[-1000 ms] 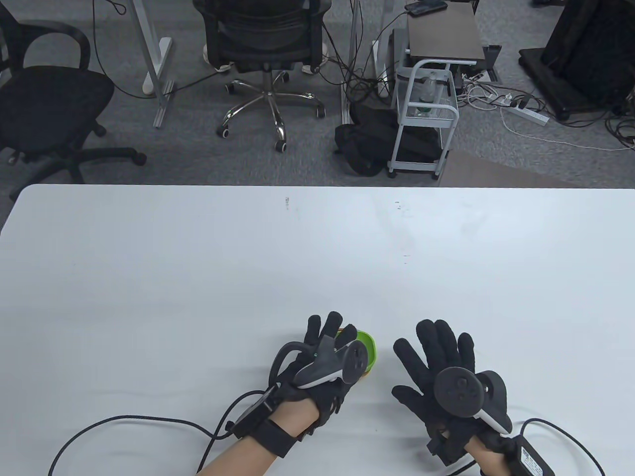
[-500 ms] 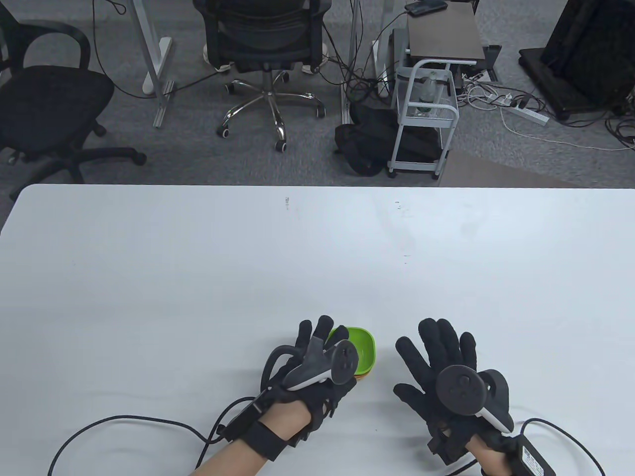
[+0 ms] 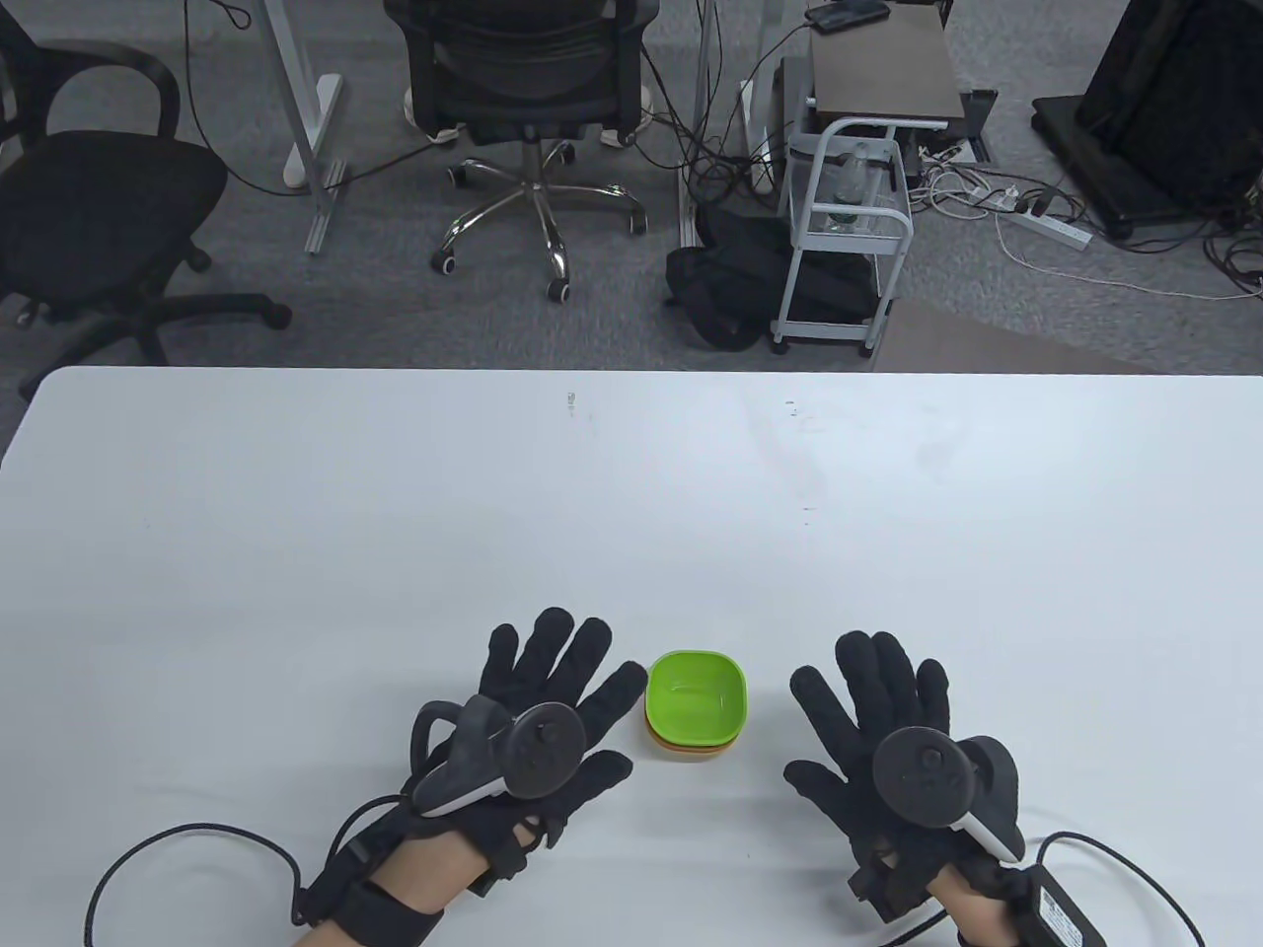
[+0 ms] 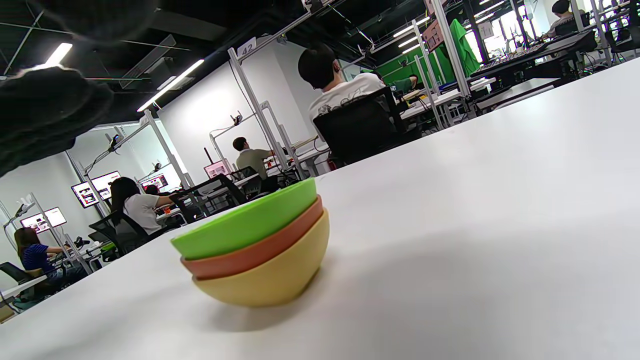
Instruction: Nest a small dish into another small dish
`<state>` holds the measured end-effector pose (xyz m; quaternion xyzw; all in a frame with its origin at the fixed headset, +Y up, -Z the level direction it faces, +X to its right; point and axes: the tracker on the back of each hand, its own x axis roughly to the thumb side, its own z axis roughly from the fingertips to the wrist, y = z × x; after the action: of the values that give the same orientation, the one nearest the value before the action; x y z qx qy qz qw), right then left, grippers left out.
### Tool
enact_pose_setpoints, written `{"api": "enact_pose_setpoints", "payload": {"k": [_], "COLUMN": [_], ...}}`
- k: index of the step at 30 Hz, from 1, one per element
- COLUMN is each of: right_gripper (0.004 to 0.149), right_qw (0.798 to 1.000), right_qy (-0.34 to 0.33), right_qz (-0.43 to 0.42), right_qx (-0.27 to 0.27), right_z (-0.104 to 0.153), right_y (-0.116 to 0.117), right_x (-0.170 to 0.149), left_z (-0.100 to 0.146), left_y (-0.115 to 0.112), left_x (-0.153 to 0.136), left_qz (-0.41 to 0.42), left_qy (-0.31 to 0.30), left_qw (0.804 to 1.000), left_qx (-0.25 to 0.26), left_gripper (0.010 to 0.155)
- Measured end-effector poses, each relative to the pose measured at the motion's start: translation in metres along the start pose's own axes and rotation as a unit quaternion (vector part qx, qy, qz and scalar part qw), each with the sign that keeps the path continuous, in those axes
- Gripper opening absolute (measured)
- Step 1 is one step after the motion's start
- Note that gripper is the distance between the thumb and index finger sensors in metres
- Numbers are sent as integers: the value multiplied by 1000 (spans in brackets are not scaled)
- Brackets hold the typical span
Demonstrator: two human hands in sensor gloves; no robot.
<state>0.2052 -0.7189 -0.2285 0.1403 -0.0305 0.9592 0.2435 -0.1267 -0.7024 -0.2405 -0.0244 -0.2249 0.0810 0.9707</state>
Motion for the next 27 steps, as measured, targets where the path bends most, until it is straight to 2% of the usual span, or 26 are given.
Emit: {"api": "enact_pose_setpoints", "payload": {"k": [5,8,9,11,13,15,21,27], "right_gripper": [74,75,74,73,74,74,75,75], "right_qw": [1000,1000,1000,1000,1000,1000,1000,999], "right_qy": [1,1,1,1,-2,-5,-10,-19], "right_qz": [6,8,8,10,12,18,18,13], "right_qx": [1,7,8,9,11,12,20,25], "right_z": [0,0,0,0,0,0,0,0], "right_y": [2,4,5,5,5,6,7,9], "right_x": [1,2,2,2,2,3,4,6], "left_z": [11,14,14,15,15,13,16,16], "left_y": [-5,-22,-30,-41,-46,-47,-37,-40], "left_x": [-13,-20,-24,-29,-29,-31,-35,-33], "left_qz": [0,5,12,61,67,33,59,56], "left_qy": [4,13,16,34,37,35,47,41], "left_qw": [1000,1000,1000,995,995,996,996,996], "left_qx": [3,2,-10,-71,-71,-71,-53,-62], "left_gripper": [78,82,85,86,85,86,85,85]}}
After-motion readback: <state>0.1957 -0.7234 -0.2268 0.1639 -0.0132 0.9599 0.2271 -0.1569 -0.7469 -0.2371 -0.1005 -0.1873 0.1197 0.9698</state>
